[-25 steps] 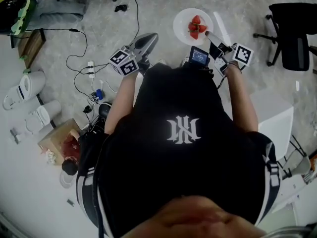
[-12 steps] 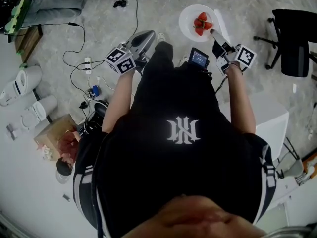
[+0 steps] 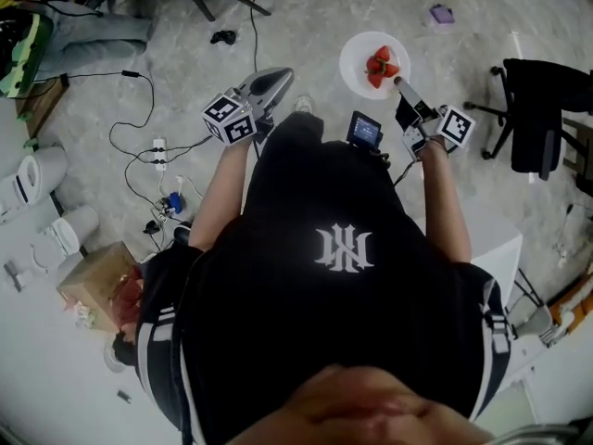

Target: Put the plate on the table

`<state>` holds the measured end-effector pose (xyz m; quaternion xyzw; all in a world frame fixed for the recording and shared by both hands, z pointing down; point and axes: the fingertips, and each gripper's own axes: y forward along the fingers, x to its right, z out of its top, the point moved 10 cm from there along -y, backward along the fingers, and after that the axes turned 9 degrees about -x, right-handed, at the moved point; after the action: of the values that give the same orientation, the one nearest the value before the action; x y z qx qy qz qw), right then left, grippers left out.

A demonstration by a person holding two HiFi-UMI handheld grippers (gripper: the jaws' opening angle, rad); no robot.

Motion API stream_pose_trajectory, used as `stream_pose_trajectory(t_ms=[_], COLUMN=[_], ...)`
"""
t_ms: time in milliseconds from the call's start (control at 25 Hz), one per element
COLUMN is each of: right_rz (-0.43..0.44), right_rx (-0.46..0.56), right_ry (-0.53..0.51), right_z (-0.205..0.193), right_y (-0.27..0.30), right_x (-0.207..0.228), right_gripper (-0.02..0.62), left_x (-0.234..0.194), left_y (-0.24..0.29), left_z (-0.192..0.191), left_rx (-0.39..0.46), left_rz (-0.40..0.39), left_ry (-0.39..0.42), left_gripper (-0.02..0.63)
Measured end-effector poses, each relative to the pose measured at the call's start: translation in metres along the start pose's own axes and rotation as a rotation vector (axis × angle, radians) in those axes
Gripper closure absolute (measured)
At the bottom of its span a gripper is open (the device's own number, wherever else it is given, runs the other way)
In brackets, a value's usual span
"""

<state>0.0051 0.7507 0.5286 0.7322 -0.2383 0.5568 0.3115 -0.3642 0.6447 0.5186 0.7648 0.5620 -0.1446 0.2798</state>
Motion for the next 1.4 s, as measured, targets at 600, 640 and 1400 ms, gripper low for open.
stream_pose_trajectory(t_ms=[600,640,1400], right_rz=[-0.052,-0.049,0.045], right_rx=[0.093,0.095,-0.010], right_ry=[-0.036,-0.039,-0.054], right_z=[0.095,0.103,0.391], right_y=[0.066,0.072,0.120], right_x=[-0.021,-0.019,0.022], right_gripper=[0.583,0.583,0.583], left_x=[-0.123,-0.128,-0.202], left_y=[0.035,0.039,0.213], left_z=[0.084,0.087,0.262], left_rx=[-0.029,-0.034,0.014], left_rz=[-0.076,-0.073,0.054], left_ry=[0.023,0.021,0.046], left_gripper=[0.600,0.600,0.600])
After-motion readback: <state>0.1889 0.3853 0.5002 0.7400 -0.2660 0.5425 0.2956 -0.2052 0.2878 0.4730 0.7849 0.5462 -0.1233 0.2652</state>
